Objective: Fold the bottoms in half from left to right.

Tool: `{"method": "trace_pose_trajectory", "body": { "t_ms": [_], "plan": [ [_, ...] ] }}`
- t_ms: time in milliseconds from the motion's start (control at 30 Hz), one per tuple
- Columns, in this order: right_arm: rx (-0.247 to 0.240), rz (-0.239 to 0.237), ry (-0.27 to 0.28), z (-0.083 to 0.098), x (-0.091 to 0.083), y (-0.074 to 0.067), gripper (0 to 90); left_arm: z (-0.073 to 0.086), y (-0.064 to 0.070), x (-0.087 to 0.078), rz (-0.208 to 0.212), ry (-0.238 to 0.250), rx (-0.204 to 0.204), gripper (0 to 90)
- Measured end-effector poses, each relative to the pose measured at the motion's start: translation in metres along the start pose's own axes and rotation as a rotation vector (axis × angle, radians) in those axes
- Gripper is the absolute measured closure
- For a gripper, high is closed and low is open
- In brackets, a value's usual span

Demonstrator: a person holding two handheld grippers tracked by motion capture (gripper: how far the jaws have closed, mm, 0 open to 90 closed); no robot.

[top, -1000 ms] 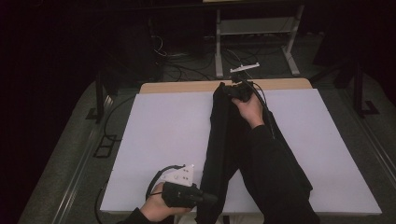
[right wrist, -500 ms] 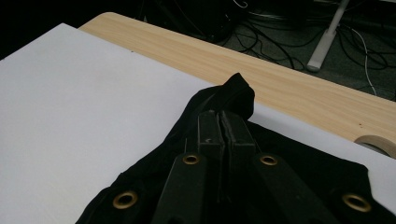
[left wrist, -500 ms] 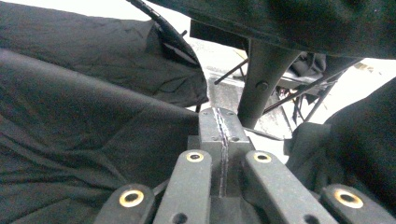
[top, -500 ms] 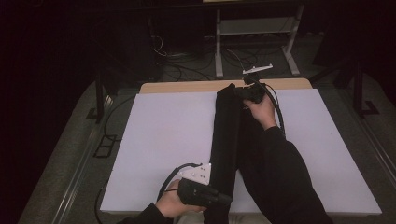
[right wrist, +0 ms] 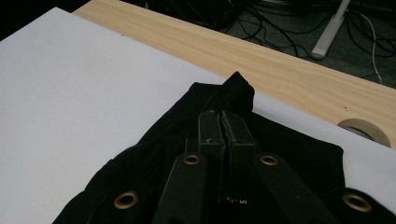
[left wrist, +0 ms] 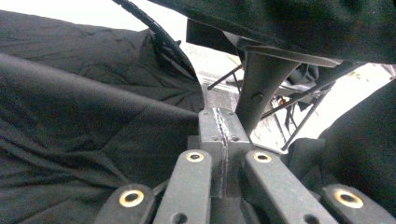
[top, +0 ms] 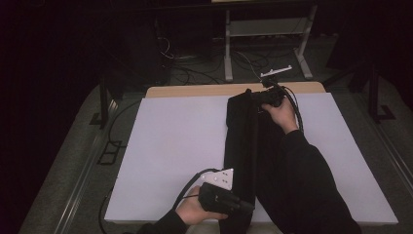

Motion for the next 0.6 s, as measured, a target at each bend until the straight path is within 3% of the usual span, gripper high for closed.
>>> {"method": "trace_pose_trajectory", "body": {
  "t_ms": [200,433,600],
  "plan": [
    [0.004,-0.017,-0.004,0.003,-0.003,0.010,86.3,-0.006,0.001,0.016,-0.018,-0.024,0.006,89.2],
    [0.012,-0.043,-0.004,0.007,-0.007,0.021,86.3,-0.019,-0.003,0.032,-0.031,-0.005,0.001,89.2],
    [0.051,-0.064,0.004,0.011,-0.005,0.031,86.3,-0.024,-0.005,0.043,-0.042,0.005,-0.008,89.3]
  ]
}}
Point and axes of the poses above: each handheld gripper's, and its own axes: x roughly forward along the jaws, z roughly out of its underside, y roughly to its right, the point moved 7 cm from there along x, roughly forward along the jaws, and after that the axes turned 3 degrees about y, right-handed, at the moved point
